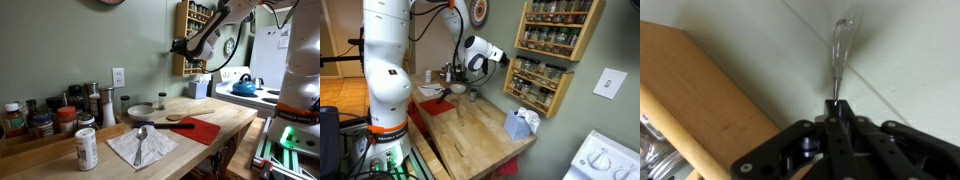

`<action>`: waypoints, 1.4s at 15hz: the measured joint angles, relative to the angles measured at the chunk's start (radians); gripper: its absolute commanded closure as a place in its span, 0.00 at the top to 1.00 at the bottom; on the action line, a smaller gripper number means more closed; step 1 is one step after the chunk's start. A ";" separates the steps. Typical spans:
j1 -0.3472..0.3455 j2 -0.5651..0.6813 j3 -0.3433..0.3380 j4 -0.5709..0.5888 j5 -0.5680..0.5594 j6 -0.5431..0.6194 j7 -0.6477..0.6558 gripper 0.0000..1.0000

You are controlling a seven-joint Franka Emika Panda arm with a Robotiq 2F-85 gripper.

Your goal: Pick up the whisk from the left side of the bottom spice rack and put it on the table

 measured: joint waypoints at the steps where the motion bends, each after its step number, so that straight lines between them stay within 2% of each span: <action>1: 0.004 -0.002 0.000 -0.002 0.012 0.000 -0.002 0.02; 10: 0.034 -0.008 0.000 -0.004 0.087 0.001 -0.016 0.02; 11: 0.036 -0.009 0.000 -0.004 0.089 0.001 -0.019 0.32; 12: 0.037 -0.010 0.000 -0.004 0.089 0.001 -0.024 0.33; 13: 0.038 -0.011 0.000 -0.004 0.090 0.001 -0.032 0.39; 18: 0.039 -0.011 0.001 -0.004 0.146 0.001 -0.152 0.76; 19: 0.039 -0.010 0.001 -0.004 0.166 0.001 -0.187 0.80; 21: 0.045 -0.010 0.005 -0.003 0.190 0.000 -0.240 0.71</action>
